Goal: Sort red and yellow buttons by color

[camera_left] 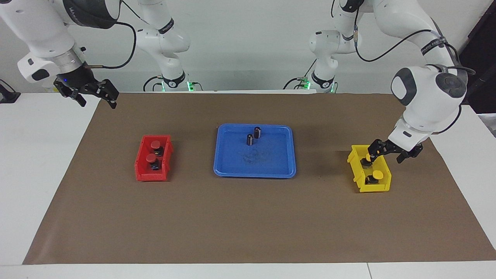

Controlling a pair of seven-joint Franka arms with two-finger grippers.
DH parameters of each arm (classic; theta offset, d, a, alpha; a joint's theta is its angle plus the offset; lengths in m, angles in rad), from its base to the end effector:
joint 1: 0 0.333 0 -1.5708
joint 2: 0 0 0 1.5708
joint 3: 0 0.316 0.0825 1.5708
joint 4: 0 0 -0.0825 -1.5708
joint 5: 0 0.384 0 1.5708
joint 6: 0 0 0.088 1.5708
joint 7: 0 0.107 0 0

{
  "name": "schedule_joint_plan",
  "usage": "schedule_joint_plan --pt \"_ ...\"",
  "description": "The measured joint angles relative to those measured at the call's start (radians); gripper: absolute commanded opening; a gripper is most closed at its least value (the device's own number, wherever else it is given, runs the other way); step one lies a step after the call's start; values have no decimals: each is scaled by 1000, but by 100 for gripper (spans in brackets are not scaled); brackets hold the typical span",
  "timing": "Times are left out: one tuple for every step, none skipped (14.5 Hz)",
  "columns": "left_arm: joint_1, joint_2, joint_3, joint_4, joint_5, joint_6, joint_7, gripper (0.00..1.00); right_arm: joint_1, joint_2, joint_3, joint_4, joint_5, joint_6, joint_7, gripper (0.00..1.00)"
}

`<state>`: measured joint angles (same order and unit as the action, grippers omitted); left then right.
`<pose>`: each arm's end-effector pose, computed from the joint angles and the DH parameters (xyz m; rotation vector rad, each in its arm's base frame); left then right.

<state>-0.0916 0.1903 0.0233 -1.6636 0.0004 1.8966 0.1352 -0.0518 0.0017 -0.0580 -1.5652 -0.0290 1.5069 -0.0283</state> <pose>0.6235 -0.0436 0.4965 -3.1184 0.3194 -0.0667 0.5445 -0.0633 0.6208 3.1126 -0.1284 -0.0964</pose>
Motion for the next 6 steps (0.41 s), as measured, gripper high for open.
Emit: schedule_joint_plan --pt "-7 -28 -3 8 0 -41 0 100 1 0 3 0 0 0 0 100" --pt "-11 -60 -5 12 0 -80 0 100 1 0 5 0 0 0 0 100" --pt "-12 -96 -7 14 0 -119 0 100 1 0 6 1 0 0 0 100" --pt "-11 -132 -7 14 0 -152 1 100 1 0 6 1 0 0 0 100" --pt "-11 -163 -7 14 0 -179 1 100 1 0 6 2 0 0 0 100" --pt "-11 -190 -5 14 0 -207 1 100 1 0 6 3 0 0 0 100"
